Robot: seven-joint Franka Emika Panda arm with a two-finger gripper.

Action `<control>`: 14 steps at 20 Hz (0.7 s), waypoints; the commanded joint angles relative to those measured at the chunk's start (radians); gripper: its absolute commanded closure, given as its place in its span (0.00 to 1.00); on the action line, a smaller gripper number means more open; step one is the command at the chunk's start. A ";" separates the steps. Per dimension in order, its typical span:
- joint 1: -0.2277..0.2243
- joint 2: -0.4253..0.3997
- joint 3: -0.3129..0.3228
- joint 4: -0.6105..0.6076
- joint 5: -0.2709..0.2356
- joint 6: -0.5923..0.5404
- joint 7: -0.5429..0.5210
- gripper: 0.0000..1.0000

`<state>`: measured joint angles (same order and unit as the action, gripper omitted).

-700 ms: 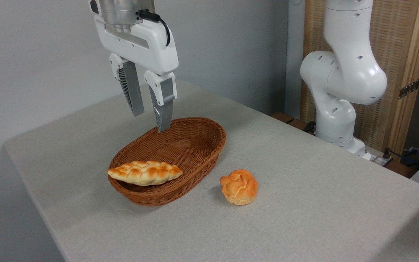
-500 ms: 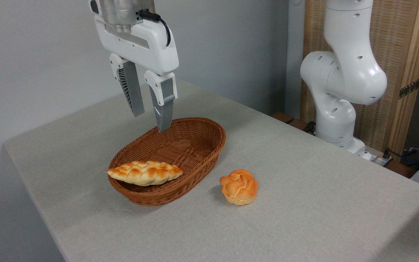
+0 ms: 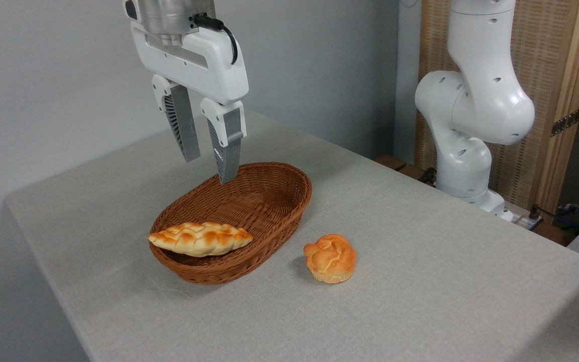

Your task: Put bread into the basket

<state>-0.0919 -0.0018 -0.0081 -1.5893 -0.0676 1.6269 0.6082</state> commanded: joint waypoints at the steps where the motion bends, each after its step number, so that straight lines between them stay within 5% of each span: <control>1: -0.009 -0.006 0.013 0.012 -0.011 -0.027 -0.002 0.00; 14: -0.009 -0.090 0.011 -0.109 -0.008 -0.018 0.019 0.00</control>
<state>-0.0922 -0.0216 -0.0079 -1.6132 -0.0676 1.6209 0.6085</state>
